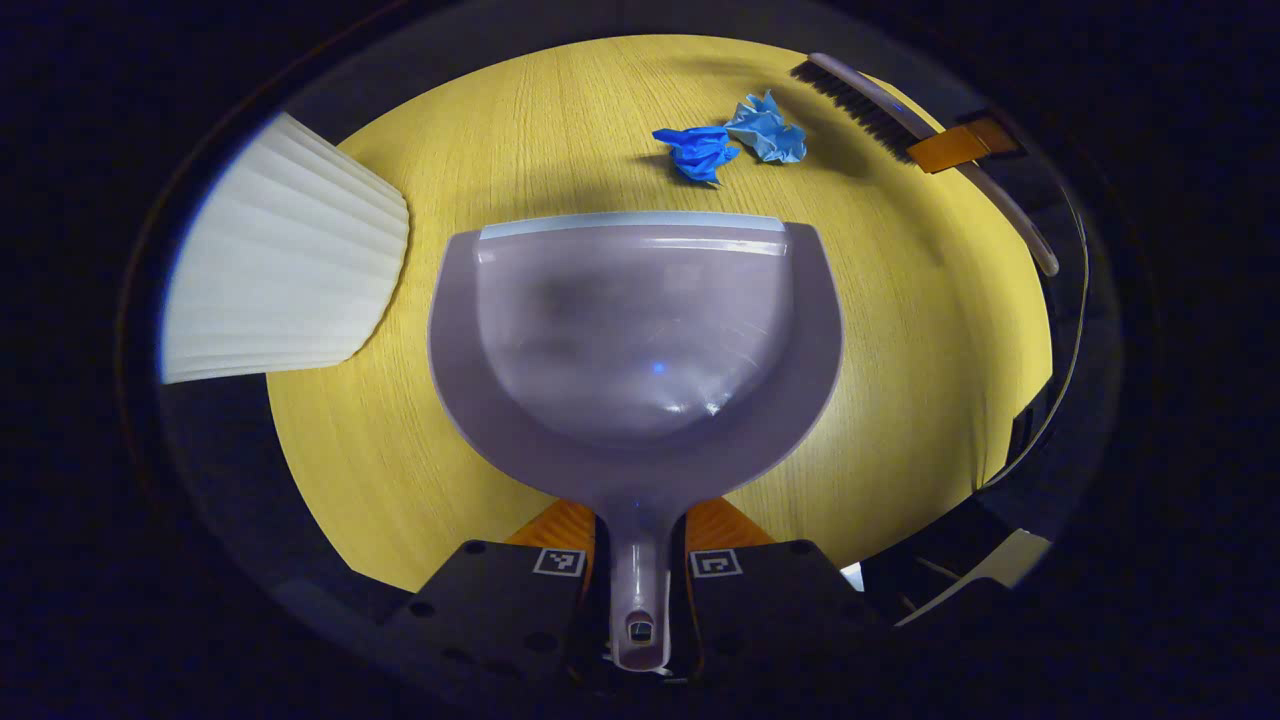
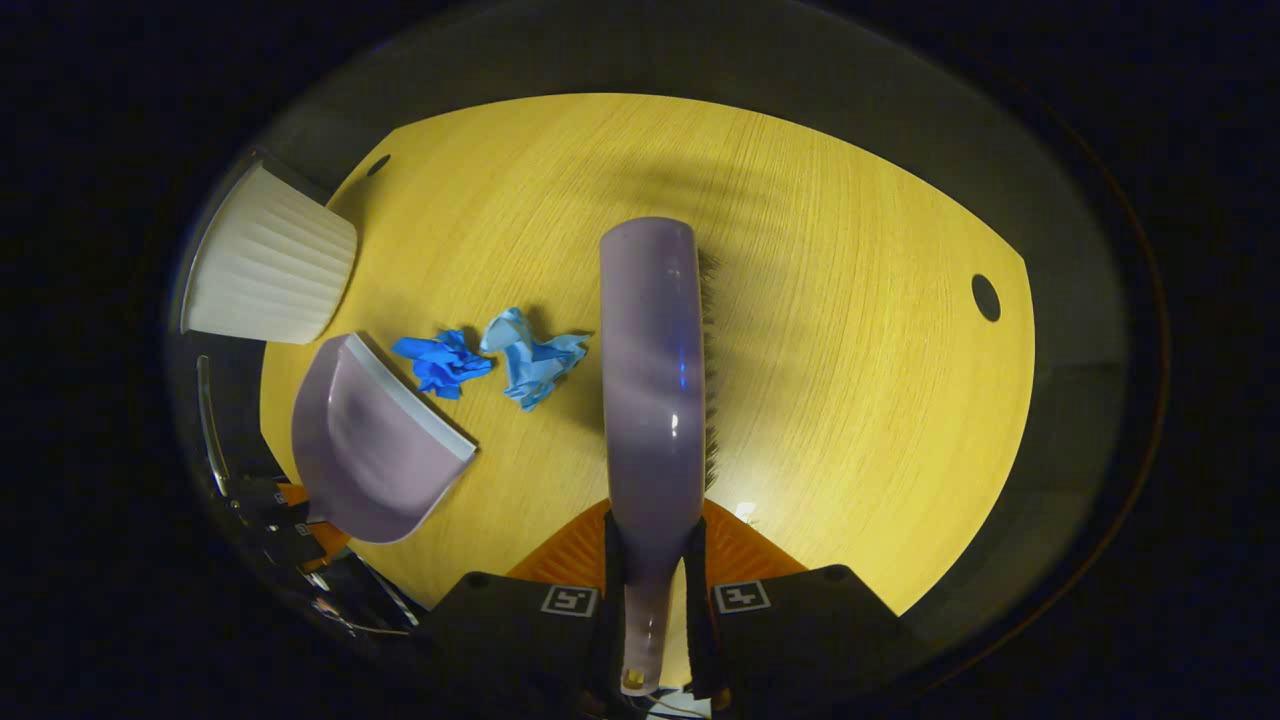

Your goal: Pick up the small broom and dustpan from the desktop, sweep the trash into the dustpan with the broom, and then empty the trash into the garbage bin.

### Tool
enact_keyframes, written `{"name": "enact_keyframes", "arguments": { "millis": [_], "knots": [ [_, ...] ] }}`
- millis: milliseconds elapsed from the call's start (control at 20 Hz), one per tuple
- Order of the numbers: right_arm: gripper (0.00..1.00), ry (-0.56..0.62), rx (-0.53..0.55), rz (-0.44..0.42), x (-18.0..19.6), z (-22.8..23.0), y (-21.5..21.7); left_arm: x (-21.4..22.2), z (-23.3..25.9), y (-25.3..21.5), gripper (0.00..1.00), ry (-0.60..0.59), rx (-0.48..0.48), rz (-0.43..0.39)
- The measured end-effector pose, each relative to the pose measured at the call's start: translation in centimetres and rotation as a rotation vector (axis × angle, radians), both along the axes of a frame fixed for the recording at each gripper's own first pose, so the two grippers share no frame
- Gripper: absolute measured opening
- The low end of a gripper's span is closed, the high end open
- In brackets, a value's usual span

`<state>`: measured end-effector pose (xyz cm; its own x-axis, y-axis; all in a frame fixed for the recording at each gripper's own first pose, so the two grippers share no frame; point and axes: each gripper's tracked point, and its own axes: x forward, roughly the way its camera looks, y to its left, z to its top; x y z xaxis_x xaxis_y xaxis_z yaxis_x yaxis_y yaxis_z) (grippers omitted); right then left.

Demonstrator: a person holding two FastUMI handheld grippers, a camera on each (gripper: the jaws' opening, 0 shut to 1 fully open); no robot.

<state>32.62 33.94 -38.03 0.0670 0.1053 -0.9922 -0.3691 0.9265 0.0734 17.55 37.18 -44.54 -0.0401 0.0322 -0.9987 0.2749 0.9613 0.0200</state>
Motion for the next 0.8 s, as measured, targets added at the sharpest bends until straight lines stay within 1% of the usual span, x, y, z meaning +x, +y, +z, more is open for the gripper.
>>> {"name": "enact_keyframes", "arguments": {
  "millis": [150,200,250,300,400,550,650,800],
  "knots": [
    [0.28,0.014,-0.036,0.078,1.2,-1.5,-0.2,0.5,-0.3,0.2,0.22,0.009,0.005,-0.024],
    [0.28,0.031,-0.042,0.097,1.2,-2.1,0.1,0.5,-0.5,0.1,0.24,0.015,0.003,-0.024],
    [0.28,0.046,-0.045,0.118,1.2,-2.7,0.5,0.6,-0.6,0.1,0.22,0.016,0.001,-0.031],
    [0.28,0.048,-0.063,0.153,1.4,-3.3,0.7,0.8,-0.8,0.2,0.22,0.012,0.005,-0.040],
    [0.28,0.046,-0.066,0.212,1.8,-3.7,2.4,0.8,-0.9,0.6,0.22,0.013,0.028,-0.071],
    [0.28,0.081,-0.036,0.353,1.5,-3.3,6.2,1.0,-1.6,0.5,0.22,0.010,0.029,-0.094],
    [0.27,0.134,0.013,0.453,0.2,-2.5,8.5,1.1,-1.6,0.5,0.22,0.004,0.032,-0.119],
    [0.27,0.183,0.016,0.630,-0.5,-1.5,9.4,0.6,-1.5,1.0,0.22,-0.022,0.053,-0.186]
  ]
}}
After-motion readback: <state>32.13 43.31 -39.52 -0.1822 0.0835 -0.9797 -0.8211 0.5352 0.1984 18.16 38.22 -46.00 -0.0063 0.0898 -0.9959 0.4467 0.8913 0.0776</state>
